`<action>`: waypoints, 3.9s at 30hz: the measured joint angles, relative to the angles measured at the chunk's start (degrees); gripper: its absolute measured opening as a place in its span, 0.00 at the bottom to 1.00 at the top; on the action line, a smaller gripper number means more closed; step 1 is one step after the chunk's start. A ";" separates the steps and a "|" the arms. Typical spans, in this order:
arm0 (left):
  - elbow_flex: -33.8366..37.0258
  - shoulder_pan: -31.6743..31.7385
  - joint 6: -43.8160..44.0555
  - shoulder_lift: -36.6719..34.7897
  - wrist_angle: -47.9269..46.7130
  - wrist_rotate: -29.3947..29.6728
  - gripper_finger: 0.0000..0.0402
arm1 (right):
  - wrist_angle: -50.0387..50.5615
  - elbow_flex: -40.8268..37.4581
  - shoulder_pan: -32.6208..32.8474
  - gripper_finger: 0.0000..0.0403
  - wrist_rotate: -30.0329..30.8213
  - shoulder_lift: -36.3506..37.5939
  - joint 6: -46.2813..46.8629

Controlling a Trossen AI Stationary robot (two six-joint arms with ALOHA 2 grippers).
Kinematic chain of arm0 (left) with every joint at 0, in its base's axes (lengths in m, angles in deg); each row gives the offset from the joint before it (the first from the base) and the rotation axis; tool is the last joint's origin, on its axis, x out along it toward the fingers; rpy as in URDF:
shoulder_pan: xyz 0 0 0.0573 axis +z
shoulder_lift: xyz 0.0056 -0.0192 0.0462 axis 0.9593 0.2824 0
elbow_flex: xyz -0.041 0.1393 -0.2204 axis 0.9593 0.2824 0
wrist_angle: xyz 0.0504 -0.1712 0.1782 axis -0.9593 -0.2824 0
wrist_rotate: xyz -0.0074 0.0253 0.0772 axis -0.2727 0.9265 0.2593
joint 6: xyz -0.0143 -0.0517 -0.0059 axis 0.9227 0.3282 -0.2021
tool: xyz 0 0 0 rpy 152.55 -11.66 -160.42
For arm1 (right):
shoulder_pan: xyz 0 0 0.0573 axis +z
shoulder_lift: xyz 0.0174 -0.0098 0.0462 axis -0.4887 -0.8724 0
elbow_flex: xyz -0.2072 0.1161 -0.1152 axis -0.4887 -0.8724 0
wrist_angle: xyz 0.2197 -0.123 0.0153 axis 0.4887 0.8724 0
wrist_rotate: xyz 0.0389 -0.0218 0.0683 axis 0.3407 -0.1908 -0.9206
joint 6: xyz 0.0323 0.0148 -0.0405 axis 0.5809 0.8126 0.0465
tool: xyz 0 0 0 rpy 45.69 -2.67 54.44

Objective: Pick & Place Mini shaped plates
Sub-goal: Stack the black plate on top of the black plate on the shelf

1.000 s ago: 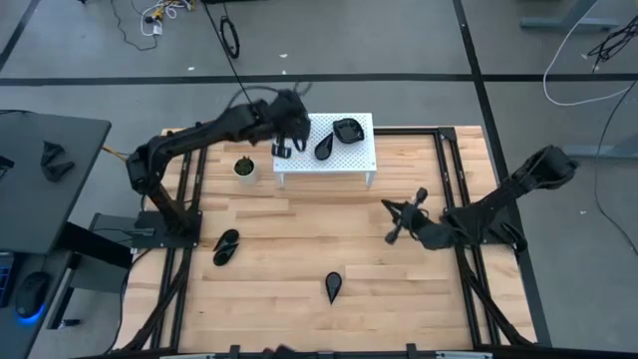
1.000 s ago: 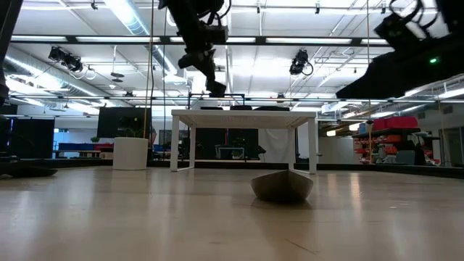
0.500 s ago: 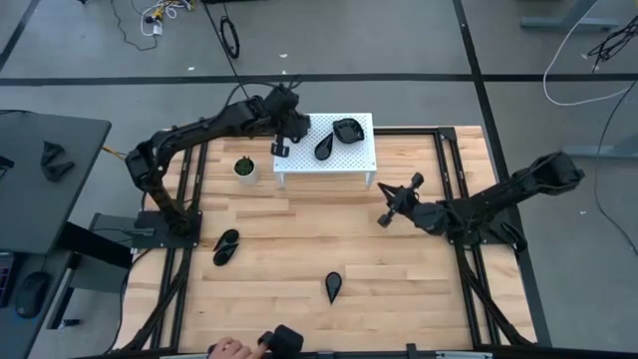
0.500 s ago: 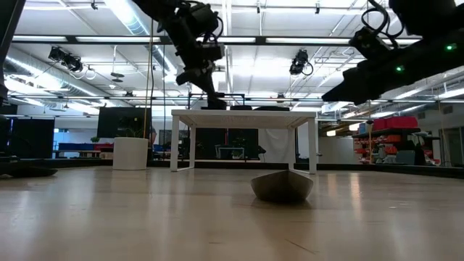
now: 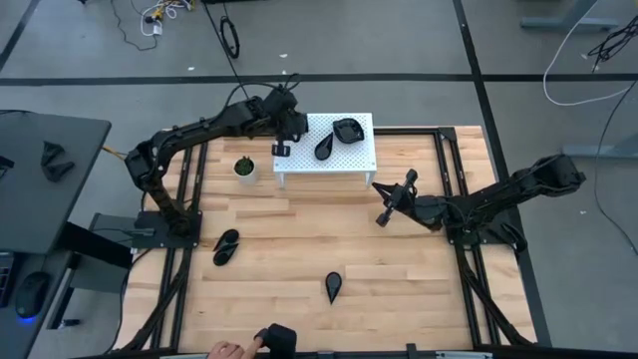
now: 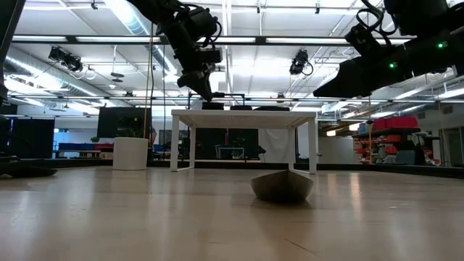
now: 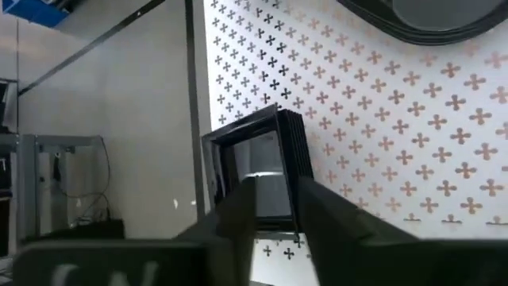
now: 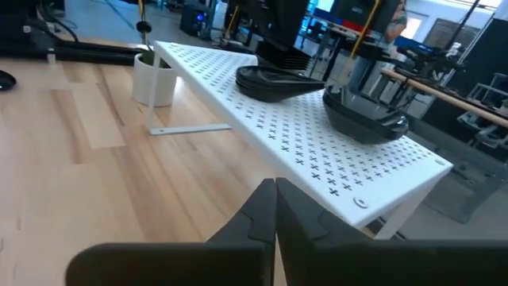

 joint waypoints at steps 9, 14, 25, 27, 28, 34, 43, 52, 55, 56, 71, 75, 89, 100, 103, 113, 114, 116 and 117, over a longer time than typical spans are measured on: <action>-0.07 -3.04 17.66 -5.63 -4.71 14.00 0.48 | -2.45 0.00 -4.86 0.03 -9.01 -0.82 0.14; -0.13 -8.25 45.38 -10.24 -19.00 8.69 0.48 | -12.27 0.00 -9.95 0.03 -24.78 -5.59 -2.83; 0.71 -44.01 104.26 -10.80 -45.91 7.73 0.35 | -40.43 0.15 -15.94 0.03 -33.65 -20.36 -16.38; 3.45 -51.22 119.34 -10.89 -45.45 8.45 0.32 | -41.70 0.50 -16.54 0.03 -34.30 -21.46 -17.23; 5.24 -54.50 127.53 -10.86 -45.39 8.01 0.31 | -41.88 0.82 -16.74 0.03 -34.48 -21.90 -17.28; 18.17 -66.35 158.27 -10.87 -41.98 -8.70 0.20 | -41.22 1.49 -16.87 0.03 -35.22 -23.04 -16.30; 33.64 -64.24 160.57 -10.89 -35.95 -16.56 0.02 | -40.53 1.49 -16.86 0.03 -37.47 -23.04 -14.77; 44.36 -59.08 151.21 -10.85 -30.86 -15.33 0.01 | -40.49 1.49 -16.86 0.03 -37.46 -23.04 -13.47; 46.59 -58.47 148.68 -10.81 -25.90 -12.59 0.01 | -40.47 1.49 -16.86 0.03 -37.45 -23.04 -13.50; 46.79 -58.38 148.02 -10.81 -24.21 -10.87 0.01 | -40.47 1.49 -16.86 0.03 -37.45 -23.04 -13.50; 40.14 -51.04 109.20 -10.89 12.14 19.32 0.01 | -40.21 1.49 -16.86 0.03 -37.45 -23.04 -13.33; 35.82 -45.33 111.22 -11.15 -8.23 5.08 0.01 | -39.01 1.49 -16.86 0.03 -37.43 -23.04 -12.27; 43.35 -37.12 106.39 -21.06 -27.42 -2.73 0.24 | -37.58 1.49 -16.86 0.03 -37.41 -23.04 -11.58; 56.56 -32.95 85.45 -26.66 -4.53 -4.21 0.49 | -36.99 1.49 -16.86 0.03 -37.41 -23.04 -11.58; 58.20 -33.00 80.39 -26.70 1.86 -5.41 0.45 | -36.98 1.49 -16.86 0.03 -37.34 -23.04 -11.16; 55.61 -33.07 79.26 -26.61 2.20 -8.49 0.10 | -36.99 1.49 -17.15 0.03 -37.29 -23.04 -10.35; 55.14 -33.06 79.33 -26.61 2.08 -8.66 0.06 | -37.00 1.49 -17.24 0.03 -37.28 -23.04 -10.38; 53.99 -33.05 79.88 -26.61 1.65 -9.10 0.02 | -37.01 1.49 -17.39 0.03 -37.29 -23.04 -10.30; 53.28 -33.05 80.62 -26.61 1.66 -9.07 0.02 | -37.01 1.49 -17.42 0.03 -37.28 -23.04 -10.29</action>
